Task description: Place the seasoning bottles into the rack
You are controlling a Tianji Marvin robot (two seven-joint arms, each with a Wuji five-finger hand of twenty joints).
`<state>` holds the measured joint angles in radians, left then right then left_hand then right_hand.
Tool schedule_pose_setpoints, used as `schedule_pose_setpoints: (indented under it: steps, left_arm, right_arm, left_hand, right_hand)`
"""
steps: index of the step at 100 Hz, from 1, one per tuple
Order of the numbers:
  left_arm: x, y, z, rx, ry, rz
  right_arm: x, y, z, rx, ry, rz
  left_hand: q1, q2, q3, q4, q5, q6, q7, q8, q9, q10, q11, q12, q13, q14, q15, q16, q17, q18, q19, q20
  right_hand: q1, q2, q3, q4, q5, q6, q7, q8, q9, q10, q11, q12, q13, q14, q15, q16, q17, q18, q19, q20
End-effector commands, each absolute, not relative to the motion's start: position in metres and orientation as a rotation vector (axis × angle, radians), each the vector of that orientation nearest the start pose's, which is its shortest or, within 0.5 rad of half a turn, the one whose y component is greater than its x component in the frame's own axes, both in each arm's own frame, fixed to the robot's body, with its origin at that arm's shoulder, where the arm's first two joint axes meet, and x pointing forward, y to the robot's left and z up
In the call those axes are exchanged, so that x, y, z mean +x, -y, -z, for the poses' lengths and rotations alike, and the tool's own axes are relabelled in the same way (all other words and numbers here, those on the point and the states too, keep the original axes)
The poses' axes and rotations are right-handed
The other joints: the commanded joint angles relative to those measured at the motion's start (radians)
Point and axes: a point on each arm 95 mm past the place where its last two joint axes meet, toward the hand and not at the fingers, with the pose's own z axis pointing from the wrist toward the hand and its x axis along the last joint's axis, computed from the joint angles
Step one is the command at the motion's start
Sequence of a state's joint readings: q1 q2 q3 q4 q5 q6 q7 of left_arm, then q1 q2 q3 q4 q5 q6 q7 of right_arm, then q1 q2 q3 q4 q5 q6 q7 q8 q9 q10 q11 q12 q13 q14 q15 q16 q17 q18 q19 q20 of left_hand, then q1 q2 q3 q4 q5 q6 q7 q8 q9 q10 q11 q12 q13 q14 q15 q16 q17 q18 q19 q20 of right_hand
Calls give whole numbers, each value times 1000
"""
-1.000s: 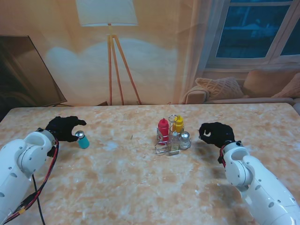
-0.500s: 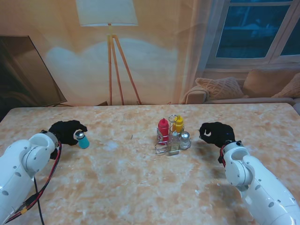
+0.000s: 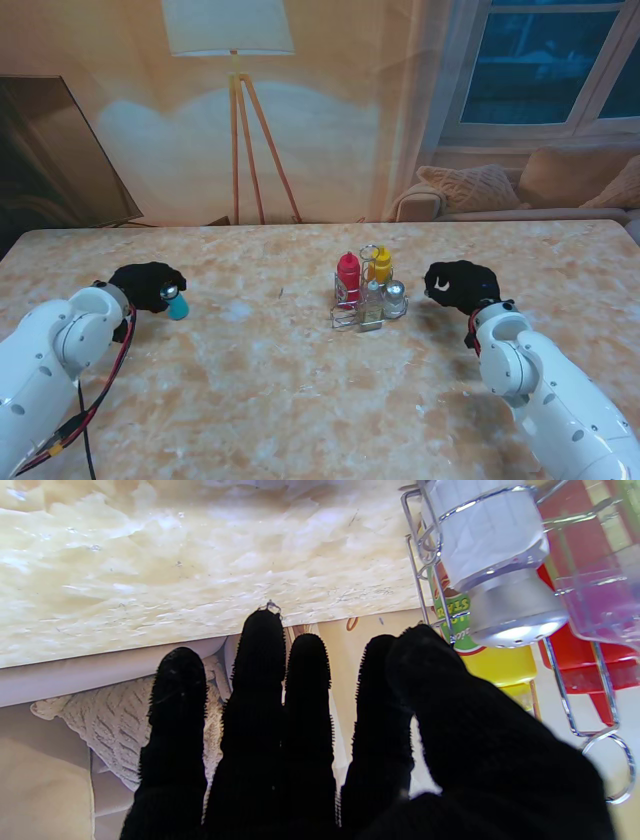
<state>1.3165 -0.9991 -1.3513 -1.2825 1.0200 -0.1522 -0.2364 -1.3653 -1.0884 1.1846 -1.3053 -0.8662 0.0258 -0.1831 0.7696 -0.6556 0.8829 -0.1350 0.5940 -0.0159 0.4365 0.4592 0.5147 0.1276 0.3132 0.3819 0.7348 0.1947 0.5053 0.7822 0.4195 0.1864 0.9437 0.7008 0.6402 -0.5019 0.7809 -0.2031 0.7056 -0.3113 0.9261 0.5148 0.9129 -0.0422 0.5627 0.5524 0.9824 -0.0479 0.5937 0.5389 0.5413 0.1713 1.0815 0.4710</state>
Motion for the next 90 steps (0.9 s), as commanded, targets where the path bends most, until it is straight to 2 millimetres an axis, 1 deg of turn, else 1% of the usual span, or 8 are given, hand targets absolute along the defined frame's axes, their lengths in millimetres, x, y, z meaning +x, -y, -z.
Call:
schedule_pose_setpoints:
  steps: [1,27,50,55,60,76,79,90]
  left_arm:
    - [478,-139,313,-1337,-1628,1095]
    - [477,-138,313,-1336,-1625,1101]
    - [476,-137,313,-1319,-1599,1131]
    - [476,-137,313,-1325,-1592,1141]
    - [476,-137,313,-1325,-1585,1148]
    - [476,-136,313,-1324,-1571,1163]
    - [476,-136,314,-1324,-1568,1164]
    - [476,-135,314,-1327,-1560,1172]
  right_arm:
    - [460,57,338,1306,-1294,-1405]
    - [461,57,339,1306,-1298,-1399]
    - [461,56,340,1308,-1301,-1397]
    - [461,56,340,1308,-1304,-1396]
    - [461,56,340,1308,-1306,-1395]
    - [461,56,340,1309,-1307,-1394]
    - [461,56,340,1309,-1307,-1394]
    - [461,56,340,1308,-1307,-1393]
  left_hand:
    - [24,-38,41,-20,6,-14,20,14,20,-5,12,13,32,-6,19,34,6,-4,20,27]
    - [35,-41,43,-19,15,-8,39,20,34,9,16,22,62,-7,47,58,35,-7,54,43]
    - [54,-48,54,-22,45,-3,152,82,104,3,84,77,130,-47,89,87,102,-35,90,42]
    - [87,-66,32,-70,62,-1,187,97,133,1,109,99,158,-51,90,159,125,-41,102,31]
    - [112,-80,16,-96,85,3,228,114,162,-1,136,116,188,-55,83,190,150,-48,112,25]
    - [147,-99,-2,-119,138,-9,305,119,229,-15,190,140,245,-57,59,200,205,-70,117,7]
    - [167,-109,-22,-131,144,-9,317,109,239,-14,198,143,264,-85,52,198,213,-74,118,2]
    - [190,-115,-46,-127,168,-6,361,81,273,-14,228,161,292,-95,27,192,239,-88,112,-12]
  right_hand:
    - [13,-15,15,2,3,5,10,7,23,14,13,40,-2,4,15,13,-12,9,16,0]
    - [13,-21,21,1,1,3,9,6,23,13,13,42,-2,4,15,13,-10,8,17,1]
    - [11,-21,24,0,1,3,9,6,24,13,12,43,-3,3,14,13,-11,9,16,0]
    - [11,-21,24,0,2,2,10,6,24,13,12,43,-4,2,14,13,-11,9,16,0]
    - [10,-21,24,-1,2,1,10,6,24,13,12,43,-2,3,14,13,-11,7,16,0]
    - [11,-21,25,0,3,2,10,6,25,13,12,43,-2,4,15,13,-10,9,17,1]
    - [11,-21,25,-1,4,3,11,7,25,13,12,43,-2,4,15,13,-10,9,17,1]
    - [12,-22,24,-1,3,2,10,6,24,14,11,43,-2,2,15,13,-10,7,18,1]
